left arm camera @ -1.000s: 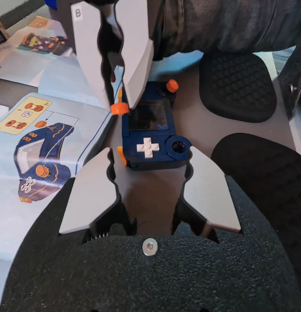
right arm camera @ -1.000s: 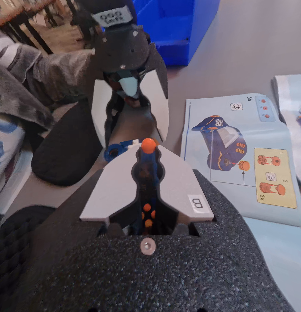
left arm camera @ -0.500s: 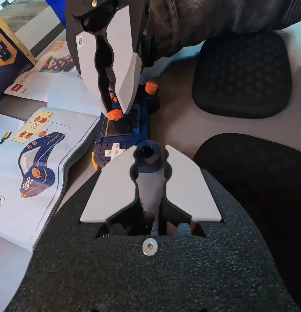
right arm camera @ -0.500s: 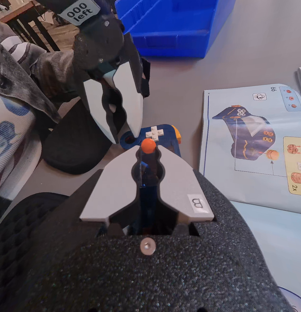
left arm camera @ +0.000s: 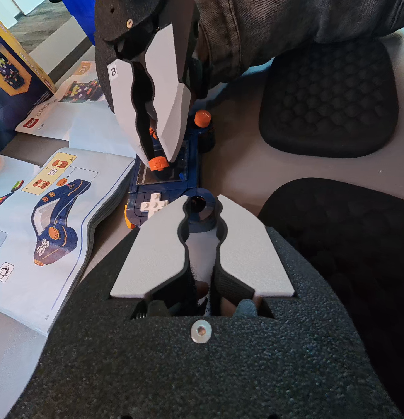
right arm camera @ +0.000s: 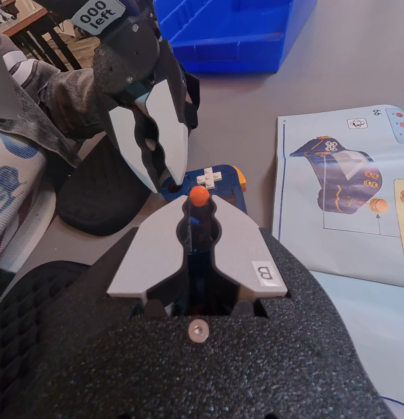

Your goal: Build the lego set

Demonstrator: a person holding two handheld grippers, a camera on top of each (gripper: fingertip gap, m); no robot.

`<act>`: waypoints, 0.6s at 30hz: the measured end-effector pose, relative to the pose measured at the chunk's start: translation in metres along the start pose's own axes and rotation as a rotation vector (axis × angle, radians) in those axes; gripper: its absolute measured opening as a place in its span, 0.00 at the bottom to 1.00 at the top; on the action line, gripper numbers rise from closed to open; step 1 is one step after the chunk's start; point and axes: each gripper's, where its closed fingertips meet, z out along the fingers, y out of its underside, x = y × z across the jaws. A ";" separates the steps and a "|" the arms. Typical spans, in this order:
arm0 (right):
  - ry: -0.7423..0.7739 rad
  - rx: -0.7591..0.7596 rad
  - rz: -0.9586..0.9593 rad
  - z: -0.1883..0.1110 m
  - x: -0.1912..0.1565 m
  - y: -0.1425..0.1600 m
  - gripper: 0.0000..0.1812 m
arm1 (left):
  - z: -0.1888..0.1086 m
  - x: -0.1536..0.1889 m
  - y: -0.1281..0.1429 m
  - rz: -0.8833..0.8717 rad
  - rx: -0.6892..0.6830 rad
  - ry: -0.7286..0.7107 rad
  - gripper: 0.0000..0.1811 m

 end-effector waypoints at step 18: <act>0.029 -0.039 -0.071 -0.013 -0.011 -0.003 0.08 | 0.001 0.011 -0.001 0.044 -0.056 0.010 0.10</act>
